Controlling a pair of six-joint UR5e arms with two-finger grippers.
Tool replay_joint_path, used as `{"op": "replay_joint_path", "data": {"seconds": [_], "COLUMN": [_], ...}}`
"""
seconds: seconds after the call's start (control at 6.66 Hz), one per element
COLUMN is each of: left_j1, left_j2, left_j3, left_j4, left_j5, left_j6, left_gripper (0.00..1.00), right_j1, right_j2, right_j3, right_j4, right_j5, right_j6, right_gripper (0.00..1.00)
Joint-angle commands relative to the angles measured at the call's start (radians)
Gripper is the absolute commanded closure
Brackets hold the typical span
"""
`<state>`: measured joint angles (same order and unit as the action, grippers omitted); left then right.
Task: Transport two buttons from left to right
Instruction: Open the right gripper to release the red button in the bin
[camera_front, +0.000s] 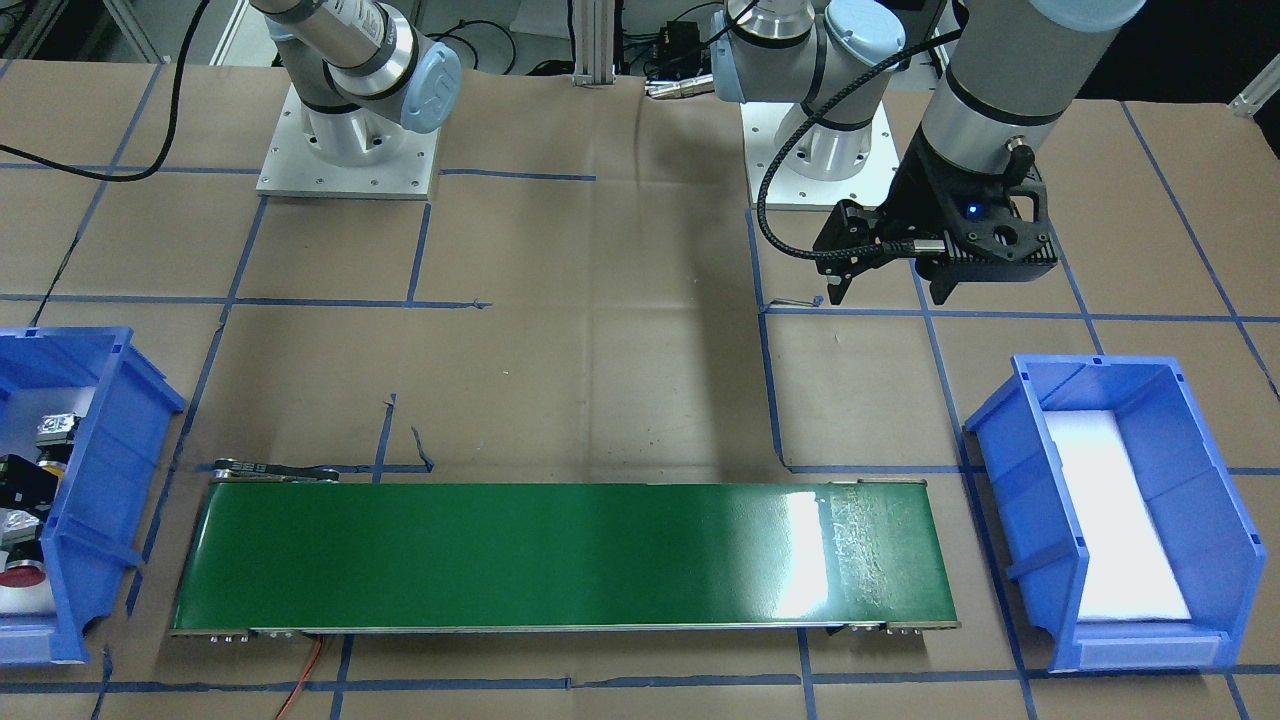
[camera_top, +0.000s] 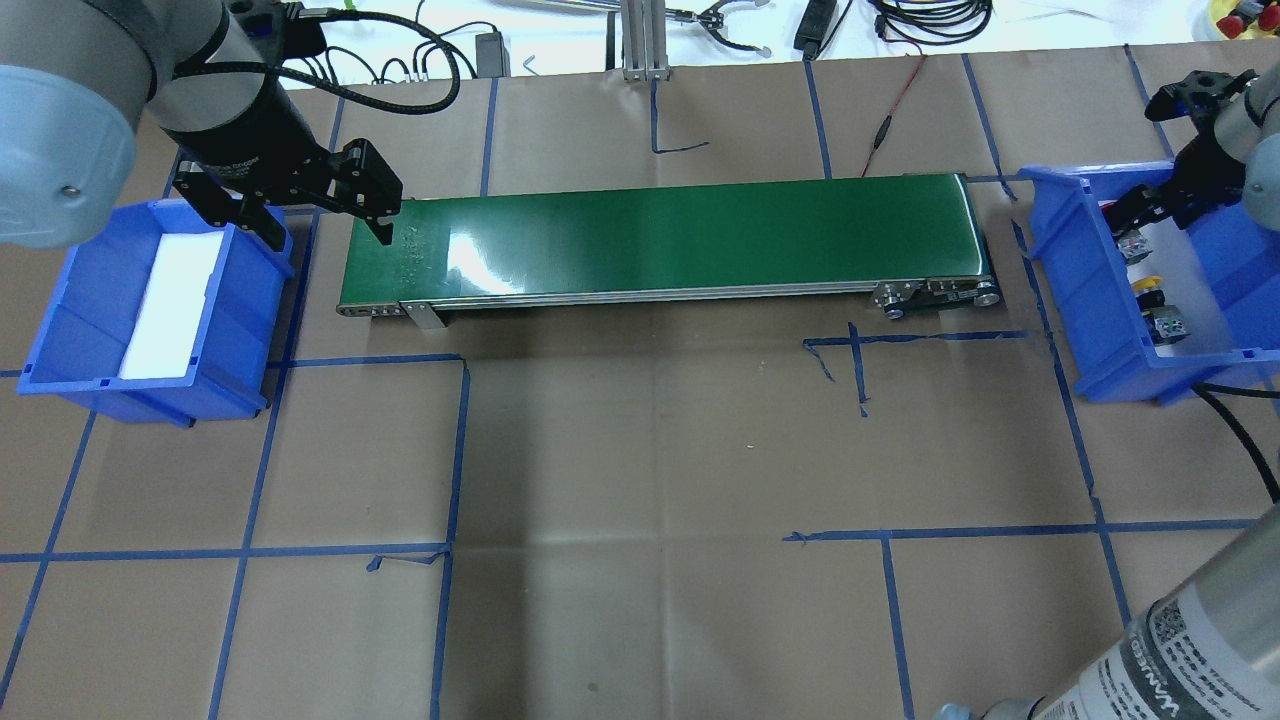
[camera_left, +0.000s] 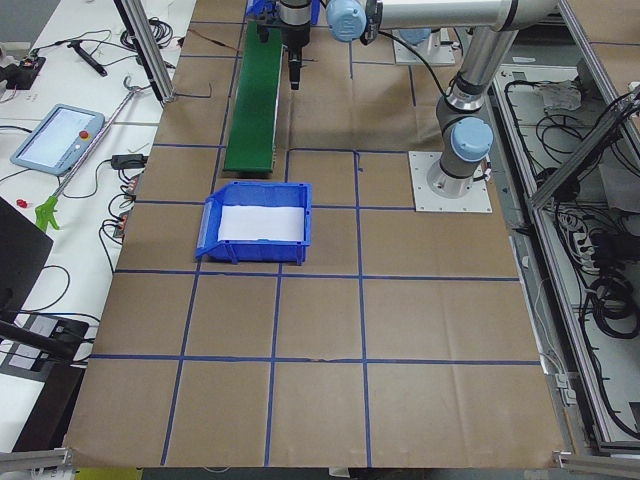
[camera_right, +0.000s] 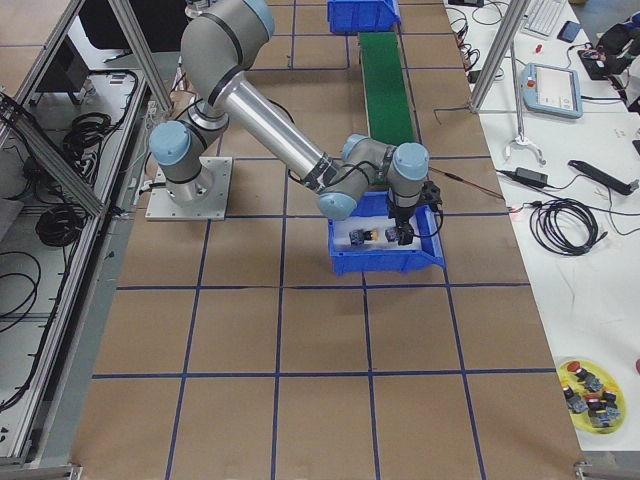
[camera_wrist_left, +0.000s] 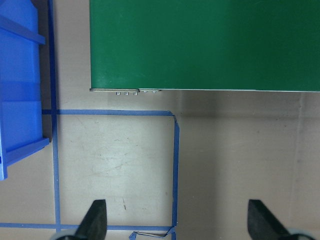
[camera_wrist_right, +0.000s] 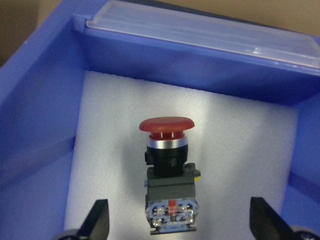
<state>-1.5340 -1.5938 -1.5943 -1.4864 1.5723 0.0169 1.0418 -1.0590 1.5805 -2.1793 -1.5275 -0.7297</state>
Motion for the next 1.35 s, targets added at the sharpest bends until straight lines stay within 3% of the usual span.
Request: {"op": "replay_joint_path", "data": {"seconds": [0.0, 0.3, 0.6, 0.75, 1.2], "left_j1": [0.000, 0.000, 0.000, 0.000, 0.000], "left_j2": [0.000, 0.000, 0.000, 0.002, 0.000], "left_j3": [0.001, 0.001, 0.001, 0.001, 0.001], "left_j4": [0.000, 0.000, 0.000, 0.000, 0.000], "left_j5": [0.000, 0.002, 0.002, 0.002, 0.002], "left_j6": [0.000, 0.000, 0.000, 0.000, 0.000], "left_gripper": [0.00, 0.00, 0.00, 0.00, 0.00], "right_j1": [0.007, 0.020, 0.046, 0.079, 0.243], "right_j2": [-0.024, -0.123, -0.258, -0.326, -0.436], "right_j3": [-0.026, -0.056, -0.057, -0.057, -0.045], "right_j4": [0.010, 0.066, 0.304, 0.331, 0.435], "right_j5": [0.000, -0.002, -0.006, -0.022, -0.008], "right_j6": [0.001, 0.001, 0.000, 0.007, 0.467], "right_gripper": [0.01, 0.00, 0.00, 0.00, 0.00]}}
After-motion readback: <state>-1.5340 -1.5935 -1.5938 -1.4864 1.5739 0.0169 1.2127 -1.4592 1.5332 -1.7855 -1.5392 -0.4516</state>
